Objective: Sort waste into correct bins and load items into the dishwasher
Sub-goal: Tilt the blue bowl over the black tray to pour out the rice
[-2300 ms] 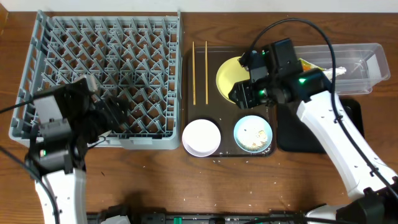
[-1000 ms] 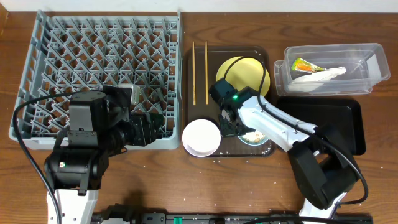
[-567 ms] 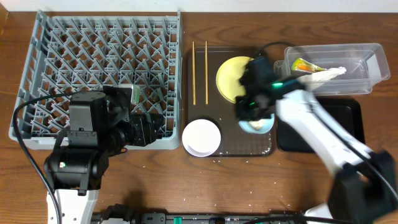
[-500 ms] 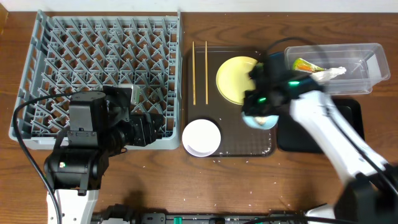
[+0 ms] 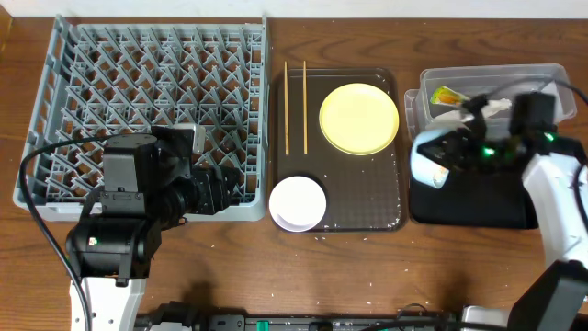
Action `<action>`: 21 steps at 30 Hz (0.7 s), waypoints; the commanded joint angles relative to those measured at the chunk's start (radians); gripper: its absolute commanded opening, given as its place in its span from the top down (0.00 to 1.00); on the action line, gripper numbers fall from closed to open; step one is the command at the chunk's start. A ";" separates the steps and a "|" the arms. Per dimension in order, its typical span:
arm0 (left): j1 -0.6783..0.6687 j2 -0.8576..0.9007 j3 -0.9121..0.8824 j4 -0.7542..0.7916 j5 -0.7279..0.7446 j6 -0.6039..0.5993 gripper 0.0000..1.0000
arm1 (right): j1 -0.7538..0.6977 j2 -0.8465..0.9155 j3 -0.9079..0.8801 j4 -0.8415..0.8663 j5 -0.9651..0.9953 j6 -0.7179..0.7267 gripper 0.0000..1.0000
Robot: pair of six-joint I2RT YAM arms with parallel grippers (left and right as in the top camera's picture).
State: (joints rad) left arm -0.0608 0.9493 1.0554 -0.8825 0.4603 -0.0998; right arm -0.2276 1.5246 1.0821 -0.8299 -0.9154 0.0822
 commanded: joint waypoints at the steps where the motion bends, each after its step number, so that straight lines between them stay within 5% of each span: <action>1: -0.003 0.005 0.024 0.001 -0.013 0.014 0.38 | -0.122 -0.002 -0.106 0.097 -0.270 -0.050 0.99; 7: -0.003 0.005 0.024 0.001 -0.013 0.014 0.38 | -0.274 -0.002 -0.242 0.308 -0.471 -0.024 0.99; 21: -0.003 0.005 0.024 0.001 -0.013 0.013 0.37 | -0.304 -0.002 -0.261 0.338 -0.610 -0.045 0.99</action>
State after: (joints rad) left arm -0.0608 0.9531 1.0554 -0.8825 0.4599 -0.0998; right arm -0.5243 1.5272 0.8234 -0.4988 -1.3949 0.0647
